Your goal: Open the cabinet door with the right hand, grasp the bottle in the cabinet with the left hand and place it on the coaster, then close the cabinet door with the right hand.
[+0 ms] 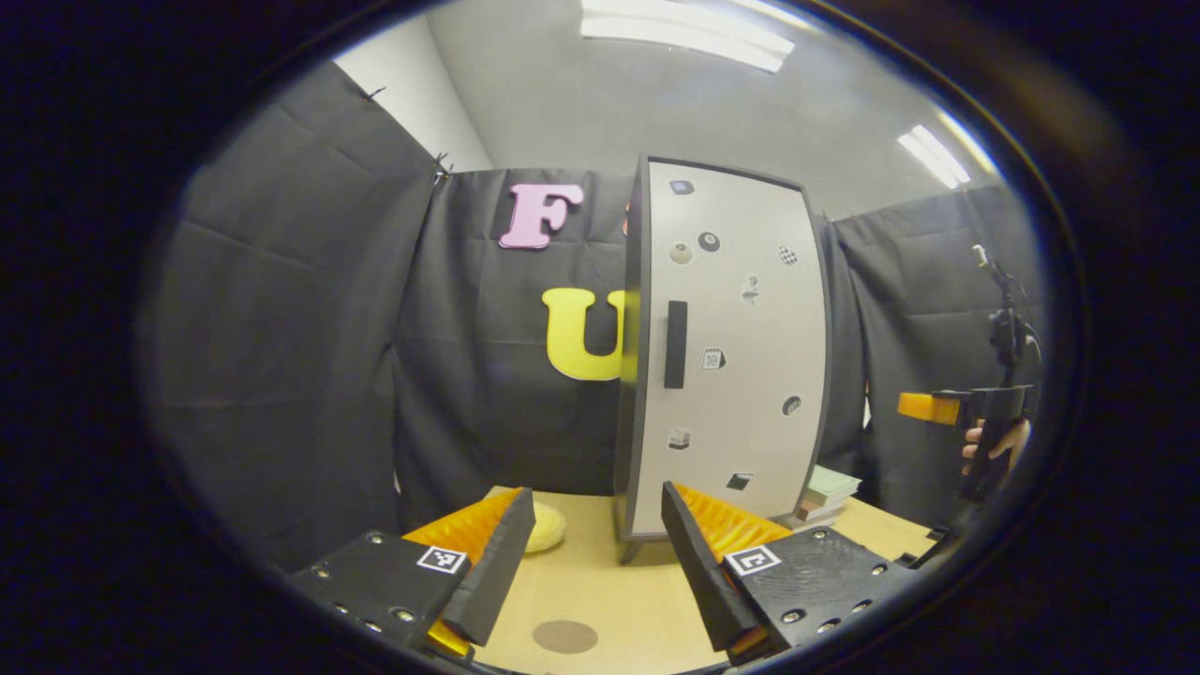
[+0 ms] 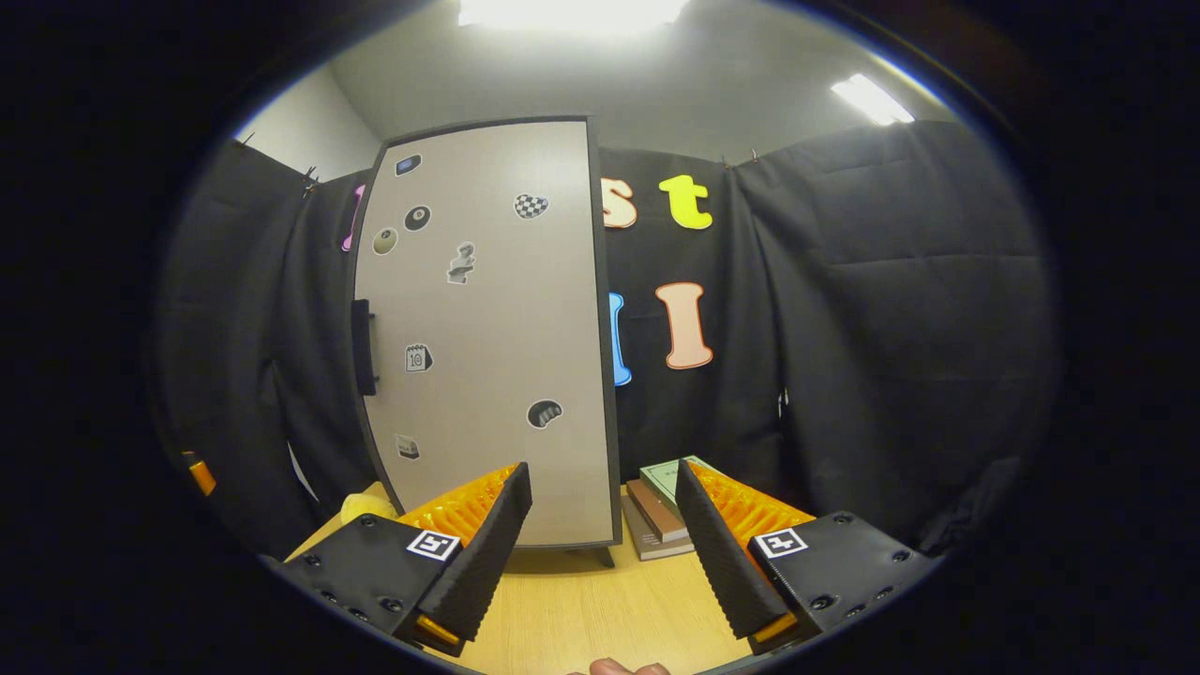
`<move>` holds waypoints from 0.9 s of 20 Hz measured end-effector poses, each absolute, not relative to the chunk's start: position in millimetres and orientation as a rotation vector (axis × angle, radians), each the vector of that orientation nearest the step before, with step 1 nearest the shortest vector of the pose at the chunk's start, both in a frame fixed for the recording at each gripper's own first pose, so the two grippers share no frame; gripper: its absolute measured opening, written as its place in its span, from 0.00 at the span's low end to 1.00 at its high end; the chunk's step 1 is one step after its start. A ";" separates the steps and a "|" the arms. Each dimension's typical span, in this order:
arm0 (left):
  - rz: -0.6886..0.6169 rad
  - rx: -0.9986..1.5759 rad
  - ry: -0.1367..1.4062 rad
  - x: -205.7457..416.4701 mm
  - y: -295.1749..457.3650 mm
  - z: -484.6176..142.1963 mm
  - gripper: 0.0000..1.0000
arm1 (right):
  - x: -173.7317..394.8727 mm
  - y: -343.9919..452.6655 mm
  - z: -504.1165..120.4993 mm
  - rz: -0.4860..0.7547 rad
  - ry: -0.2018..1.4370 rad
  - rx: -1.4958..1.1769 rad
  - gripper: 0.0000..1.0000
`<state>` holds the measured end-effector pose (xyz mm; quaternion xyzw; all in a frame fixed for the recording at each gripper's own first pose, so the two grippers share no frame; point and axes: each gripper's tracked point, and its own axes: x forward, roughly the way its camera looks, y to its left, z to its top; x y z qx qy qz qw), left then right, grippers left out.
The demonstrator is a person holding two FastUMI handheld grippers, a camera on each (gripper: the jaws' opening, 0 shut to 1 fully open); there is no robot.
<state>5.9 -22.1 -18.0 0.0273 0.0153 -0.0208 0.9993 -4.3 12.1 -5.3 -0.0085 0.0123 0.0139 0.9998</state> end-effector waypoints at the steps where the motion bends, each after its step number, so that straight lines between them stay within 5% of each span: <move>1: -0.042 0.054 0.037 6.5 -23.3 -19.5 0.82 | -4.4 14.5 -6.9 0.035 0.031 -0.017 0.93; 18: 0.045 0.014 0.105 -15.2 7.9 -56.0 0.87 | 37.8 102.5 50.0 0.224 0.022 -0.047 0.98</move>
